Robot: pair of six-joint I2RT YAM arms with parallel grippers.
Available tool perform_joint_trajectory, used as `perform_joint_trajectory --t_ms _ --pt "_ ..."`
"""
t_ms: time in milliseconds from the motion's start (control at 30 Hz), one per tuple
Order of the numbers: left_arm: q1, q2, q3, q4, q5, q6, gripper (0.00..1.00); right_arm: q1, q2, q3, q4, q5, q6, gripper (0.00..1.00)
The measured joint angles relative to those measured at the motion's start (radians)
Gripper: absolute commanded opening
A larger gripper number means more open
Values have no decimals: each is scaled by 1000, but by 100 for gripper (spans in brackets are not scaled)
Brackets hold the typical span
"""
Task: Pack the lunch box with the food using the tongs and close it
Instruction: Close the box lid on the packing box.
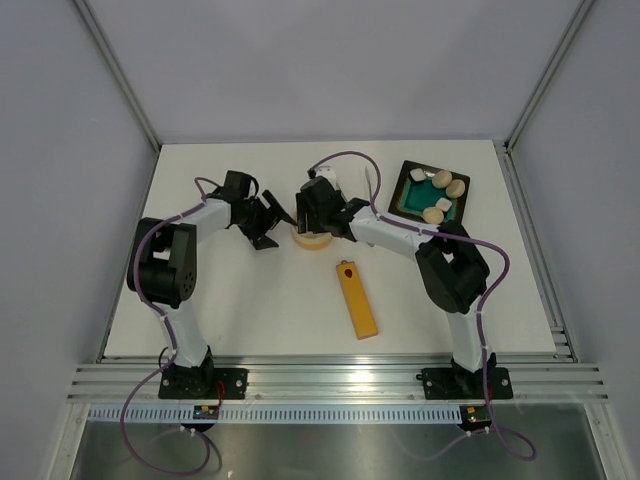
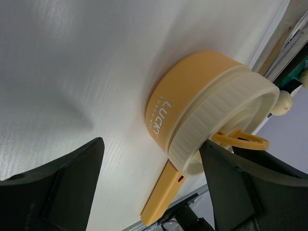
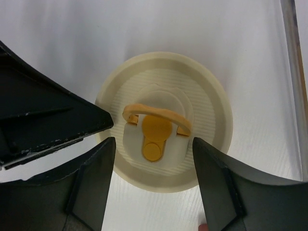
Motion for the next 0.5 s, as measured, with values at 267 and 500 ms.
perform_joint_trajectory --t_ms 267,500 --pt "0 0 2 -7 -2 6 83 2 -4 0 -16 -30 -89 73" --pt "0 0 7 -18 -6 12 83 -20 -11 6 -48 -96 -168 69"
